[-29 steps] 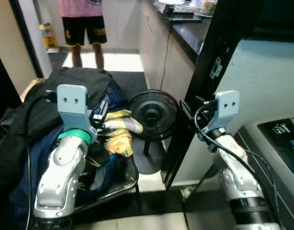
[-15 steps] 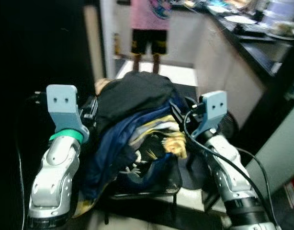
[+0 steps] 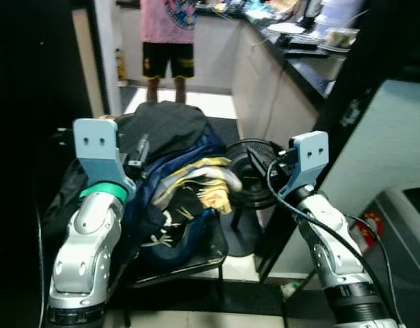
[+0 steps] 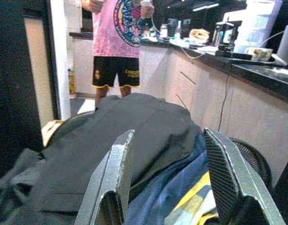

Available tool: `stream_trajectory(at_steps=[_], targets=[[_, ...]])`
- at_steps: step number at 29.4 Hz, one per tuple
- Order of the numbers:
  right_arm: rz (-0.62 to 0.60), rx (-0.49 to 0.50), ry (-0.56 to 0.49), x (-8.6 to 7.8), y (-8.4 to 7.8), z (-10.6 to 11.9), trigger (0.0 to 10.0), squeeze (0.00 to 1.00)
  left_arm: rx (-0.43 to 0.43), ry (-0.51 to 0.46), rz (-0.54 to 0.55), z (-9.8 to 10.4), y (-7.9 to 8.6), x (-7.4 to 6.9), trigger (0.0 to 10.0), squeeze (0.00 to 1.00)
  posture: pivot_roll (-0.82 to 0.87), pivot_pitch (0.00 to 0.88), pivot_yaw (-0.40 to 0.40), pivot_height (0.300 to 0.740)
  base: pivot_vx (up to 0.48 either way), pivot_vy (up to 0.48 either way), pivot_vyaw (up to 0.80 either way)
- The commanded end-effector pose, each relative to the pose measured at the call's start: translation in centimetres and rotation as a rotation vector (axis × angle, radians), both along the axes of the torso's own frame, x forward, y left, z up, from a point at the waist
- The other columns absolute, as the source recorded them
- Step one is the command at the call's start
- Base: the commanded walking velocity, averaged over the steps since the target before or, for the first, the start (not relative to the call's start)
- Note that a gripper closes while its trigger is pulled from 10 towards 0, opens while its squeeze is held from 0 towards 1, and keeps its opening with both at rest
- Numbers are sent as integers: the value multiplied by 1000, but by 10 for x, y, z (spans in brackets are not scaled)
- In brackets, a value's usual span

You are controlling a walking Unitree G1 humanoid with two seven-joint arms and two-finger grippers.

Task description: Clothes washing

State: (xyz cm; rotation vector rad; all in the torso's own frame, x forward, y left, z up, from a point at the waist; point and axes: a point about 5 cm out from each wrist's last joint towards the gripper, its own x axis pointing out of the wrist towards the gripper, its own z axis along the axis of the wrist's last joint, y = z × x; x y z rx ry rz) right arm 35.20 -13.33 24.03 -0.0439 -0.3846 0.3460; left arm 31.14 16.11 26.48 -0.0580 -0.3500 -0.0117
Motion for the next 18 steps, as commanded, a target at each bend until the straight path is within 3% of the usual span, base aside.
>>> stream_trajectory(at_steps=[1, 4, 9, 14, 18], targets=[[-11, -14, 3, 0, 0, -2, 10000, 0, -13, 23, -19, -7, -2, 1, 10000, 0, 11, 64, -36, 740, 0, 0, 0], [-16, -20, 2, 0, 0, -3, 10000, 0, -16, 26, -24, -10, -3, 1, 10000, 0, 11, 63, -36, 740, 0, 0, 0], [11, -94, 14, -3, 5, -17, 10000, 0, 4, 74, -19, -33, -4, 0, 10000, 0, 11, 62, -39, 740, 268, 0, 0], [36, -63, 84, -5, 6, -34, 10000, 0, 33, 165, 42, -60, 1, 0, 10000, 0, 9, 62, -42, 740, 410, 0, 0], [50, -101, 80, -7, 9, -37, 10000, 0, 44, 167, 30, -62, -1, 1, 10000, 0, 10, 62, -37, 740, 439, 0, 400]])
